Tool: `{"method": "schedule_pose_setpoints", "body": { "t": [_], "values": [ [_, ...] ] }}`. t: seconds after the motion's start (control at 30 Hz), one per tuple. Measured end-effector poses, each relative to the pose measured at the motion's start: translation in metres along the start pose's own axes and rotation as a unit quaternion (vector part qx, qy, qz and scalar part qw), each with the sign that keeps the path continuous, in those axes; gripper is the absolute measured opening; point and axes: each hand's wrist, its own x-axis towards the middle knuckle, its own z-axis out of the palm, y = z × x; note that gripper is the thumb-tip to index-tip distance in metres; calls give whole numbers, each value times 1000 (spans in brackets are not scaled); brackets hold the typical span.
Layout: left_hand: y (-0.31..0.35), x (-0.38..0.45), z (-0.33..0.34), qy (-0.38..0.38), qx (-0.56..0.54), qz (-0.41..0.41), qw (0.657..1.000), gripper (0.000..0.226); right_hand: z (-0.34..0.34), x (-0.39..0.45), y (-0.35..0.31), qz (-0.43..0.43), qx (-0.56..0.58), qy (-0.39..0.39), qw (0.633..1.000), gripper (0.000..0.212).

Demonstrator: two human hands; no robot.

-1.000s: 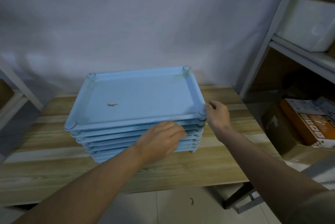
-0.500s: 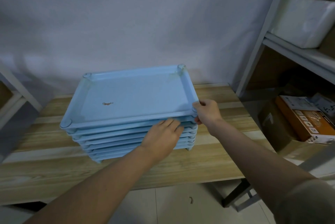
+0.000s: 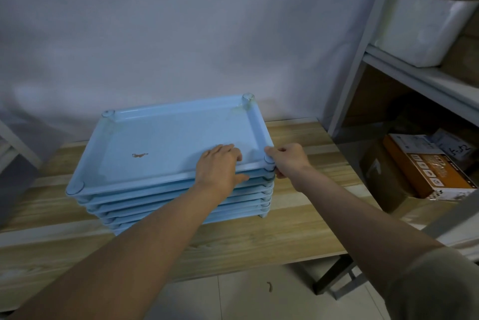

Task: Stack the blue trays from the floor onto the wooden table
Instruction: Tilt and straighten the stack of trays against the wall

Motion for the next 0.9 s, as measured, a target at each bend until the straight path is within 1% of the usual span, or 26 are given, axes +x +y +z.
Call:
{"method": "schedule_pose_setpoints", "body": {
  "t": [0.07, 0.13, 0.2, 0.3, 0.43, 0.57, 0.67, 0.73, 0.8, 0.87, 0.9],
  "values": [
    [2, 4, -3, 3, -7, -13, 1000, 34, 2, 1, -2, 17, 8, -5, 1000, 31],
    [3, 7, -7, -7, -9, -25, 1000, 34, 4, 3, -3, 35, 16, -6, 999, 33],
    [3, 9, -11, -20, -15, -35, 999, 36, 7, 5, -1, 40, 25, 6, 999, 30],
    [2, 10, -15, -25, -16, -34, 999, 38, 12, 6, 0, 27, 19, 42, 999, 24],
    [0, 11, -15, -31, -10, -36, 999, 39, 17, 6, -3, 14, 3, 70, 997, 26],
    [-1, 12, -15, -34, -16, -44, 998, 40, 17, 5, -6, 7, -11, 76, 997, 29],
    [-1, 14, -16, -44, -7, -46, 998, 40, 15, 5, -6, 5, -7, 65, 998, 28],
    [0, 14, -16, -43, 6, -46, 998, 43, 13, 4, -5, 0, -15, 45, 999, 25],
    [4, 15, -11, -39, 43, -26, 998, 46, 14, 4, -3, -9, -49, 30, 998, 27],
    [7, 15, -7, -55, 64, -15, 996, 59, 17, 4, 0, -24, -88, 40, 995, 31],
    [8, 15, -5, -68, 50, -21, 996, 65, 19, 4, 1, -32, -105, 54, 993, 33]
  ]
}}
